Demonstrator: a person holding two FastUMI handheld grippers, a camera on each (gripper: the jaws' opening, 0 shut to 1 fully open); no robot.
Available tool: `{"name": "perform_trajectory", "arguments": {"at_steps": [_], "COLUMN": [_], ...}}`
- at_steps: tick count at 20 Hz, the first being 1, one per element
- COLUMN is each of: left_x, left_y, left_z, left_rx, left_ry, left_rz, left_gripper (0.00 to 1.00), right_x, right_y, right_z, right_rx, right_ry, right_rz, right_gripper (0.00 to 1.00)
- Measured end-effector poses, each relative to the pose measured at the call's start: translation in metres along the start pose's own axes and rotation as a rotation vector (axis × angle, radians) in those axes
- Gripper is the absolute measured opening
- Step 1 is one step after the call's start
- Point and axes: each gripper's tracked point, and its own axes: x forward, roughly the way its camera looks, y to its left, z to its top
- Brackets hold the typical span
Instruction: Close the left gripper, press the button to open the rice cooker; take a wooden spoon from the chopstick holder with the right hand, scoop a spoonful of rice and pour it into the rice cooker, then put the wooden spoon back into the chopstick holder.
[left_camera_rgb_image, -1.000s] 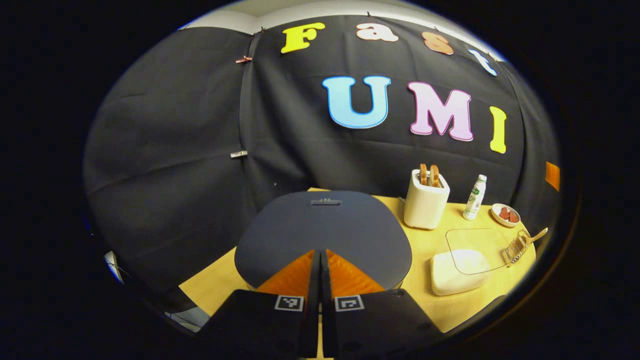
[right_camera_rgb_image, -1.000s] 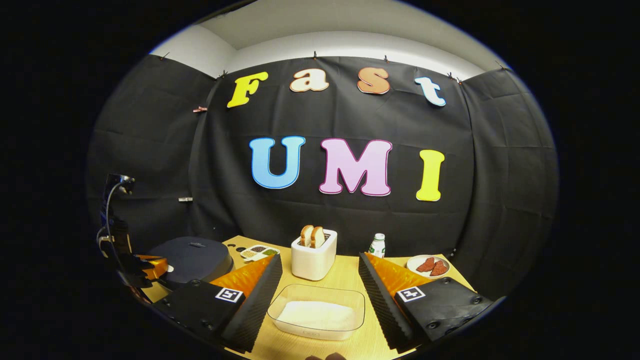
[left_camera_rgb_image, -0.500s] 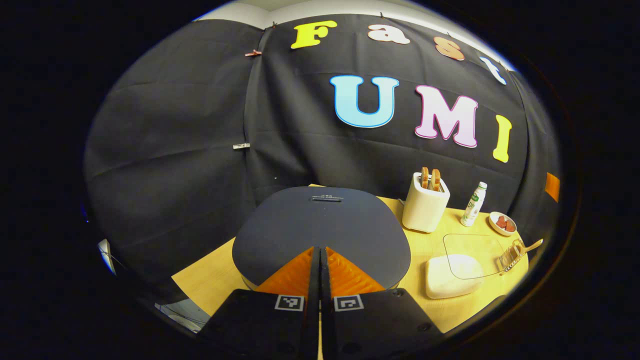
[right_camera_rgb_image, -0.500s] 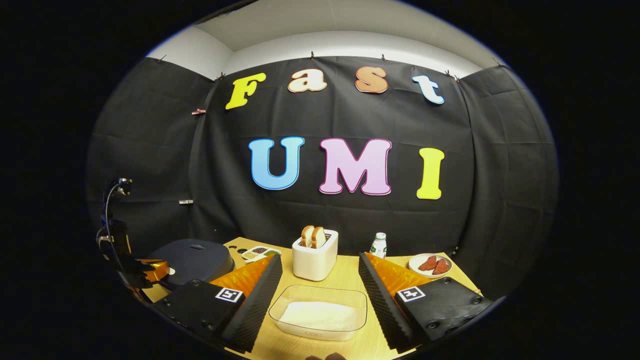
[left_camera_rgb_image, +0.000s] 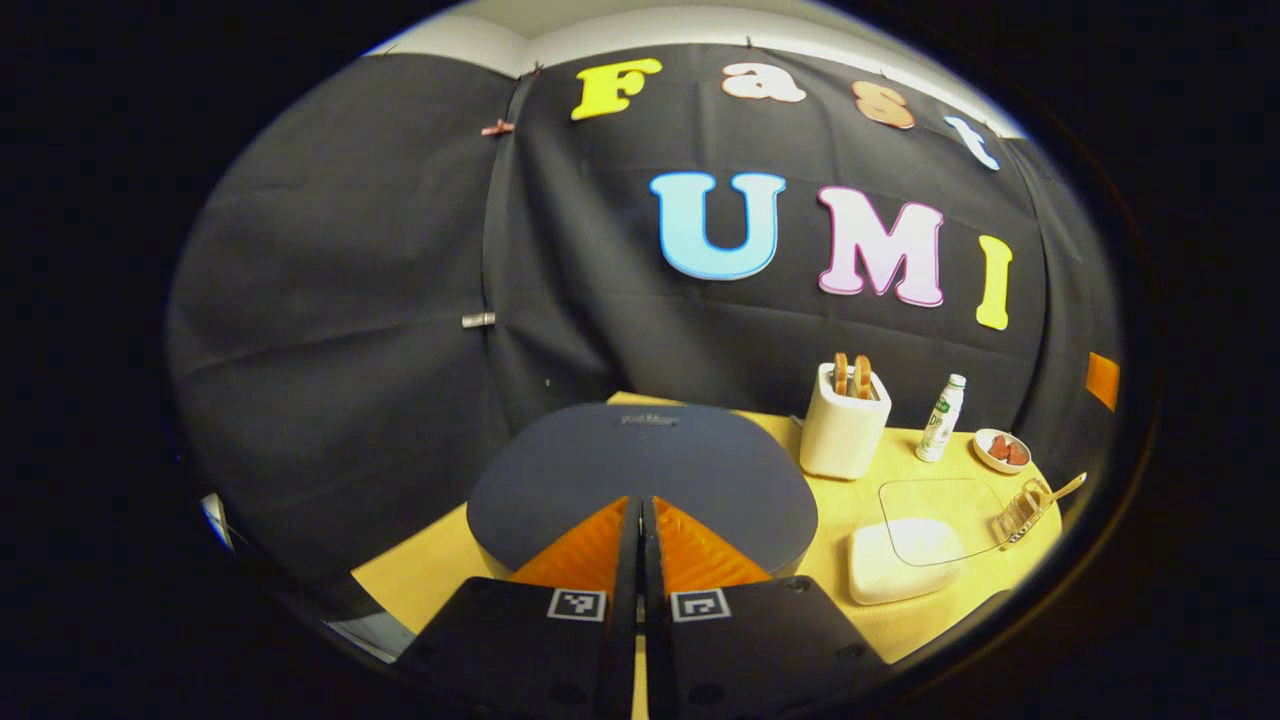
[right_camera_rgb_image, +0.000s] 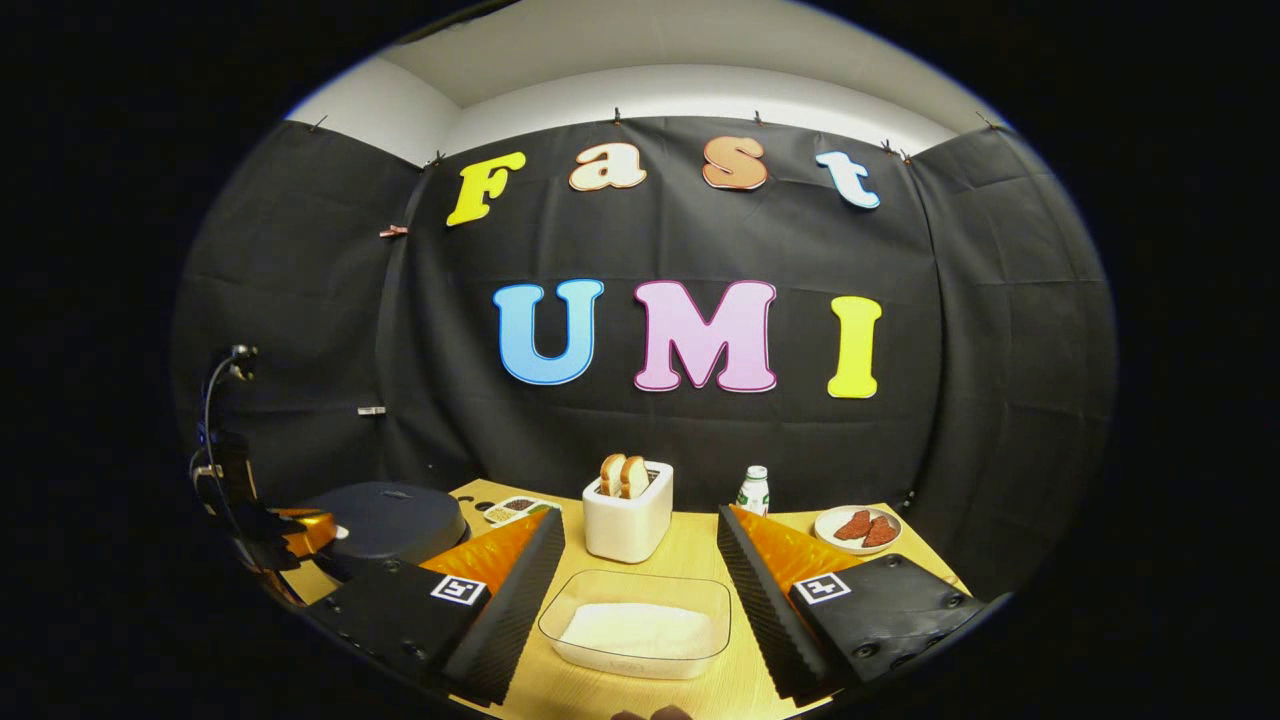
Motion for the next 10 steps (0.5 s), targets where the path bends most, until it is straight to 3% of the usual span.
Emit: {"name": "perform_trajectory", "arguments": {"at_steps": [7,10], "left_x": [-0.026,-0.041], "left_y": [-0.027,-0.04], "left_z": [0.084,0.11], "left_rx": [0.014,-0.017], "left_ry": [-0.19,-0.247], "left_rz": [-0.039,-0.055], "left_gripper": [0.76,0.75], "right_x": [-0.008,-0.012], "right_y": [-0.02,-0.035], "right_z": [-0.007,-0.011], "right_rx": [0.05,0.087], "right_ry": [0.011,0.009], "right_rz": [0.003,-0.004], "right_gripper": [0.96,0.96]}}
